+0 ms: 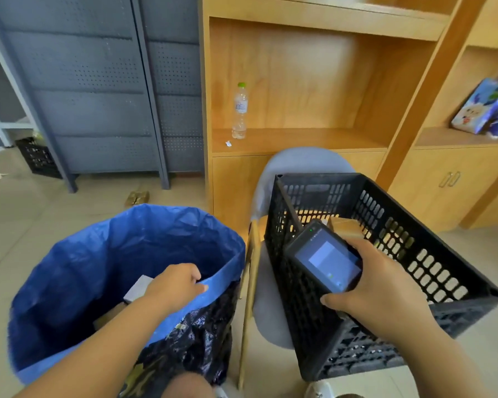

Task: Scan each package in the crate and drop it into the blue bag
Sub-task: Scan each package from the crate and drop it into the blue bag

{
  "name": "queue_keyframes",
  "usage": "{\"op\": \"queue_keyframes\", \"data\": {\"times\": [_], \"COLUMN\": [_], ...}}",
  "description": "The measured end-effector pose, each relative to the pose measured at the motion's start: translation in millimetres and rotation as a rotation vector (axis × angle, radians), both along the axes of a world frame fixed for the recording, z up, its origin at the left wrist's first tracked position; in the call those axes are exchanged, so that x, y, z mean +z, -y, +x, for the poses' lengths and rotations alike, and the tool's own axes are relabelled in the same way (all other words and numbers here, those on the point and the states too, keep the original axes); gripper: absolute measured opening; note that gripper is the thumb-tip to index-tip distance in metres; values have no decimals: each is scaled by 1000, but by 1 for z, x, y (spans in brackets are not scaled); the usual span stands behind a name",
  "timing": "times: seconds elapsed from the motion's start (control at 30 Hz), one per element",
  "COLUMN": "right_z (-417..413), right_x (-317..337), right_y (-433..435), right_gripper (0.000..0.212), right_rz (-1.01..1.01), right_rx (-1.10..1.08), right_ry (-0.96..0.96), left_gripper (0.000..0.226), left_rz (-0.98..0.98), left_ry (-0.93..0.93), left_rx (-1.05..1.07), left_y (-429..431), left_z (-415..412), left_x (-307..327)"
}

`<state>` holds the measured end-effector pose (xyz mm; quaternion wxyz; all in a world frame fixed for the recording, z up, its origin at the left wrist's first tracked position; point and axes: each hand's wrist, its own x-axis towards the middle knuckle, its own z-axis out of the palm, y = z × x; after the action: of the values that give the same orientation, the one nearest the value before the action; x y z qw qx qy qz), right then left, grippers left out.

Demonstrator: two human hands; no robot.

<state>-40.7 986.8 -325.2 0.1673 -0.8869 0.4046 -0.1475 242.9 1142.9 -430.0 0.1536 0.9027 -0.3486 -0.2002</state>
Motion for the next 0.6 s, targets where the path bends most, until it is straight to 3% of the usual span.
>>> {"op": "queue_keyframes", "data": {"times": [0.43,0.6], "right_z": [-92,-115], "right_x": [-7,-18], "right_y": [69,107], "right_gripper": [101,100], "right_rz": [18,94], "right_rx": [-312,-391], "right_ry": [45,52], "left_gripper": [12,14], "left_rz": [-425,-368], "left_ry": [-3,104], "left_rx": [-360,-506], "left_y": [152,226], "left_z": [-108,-135], "left_x": [57,54]}}
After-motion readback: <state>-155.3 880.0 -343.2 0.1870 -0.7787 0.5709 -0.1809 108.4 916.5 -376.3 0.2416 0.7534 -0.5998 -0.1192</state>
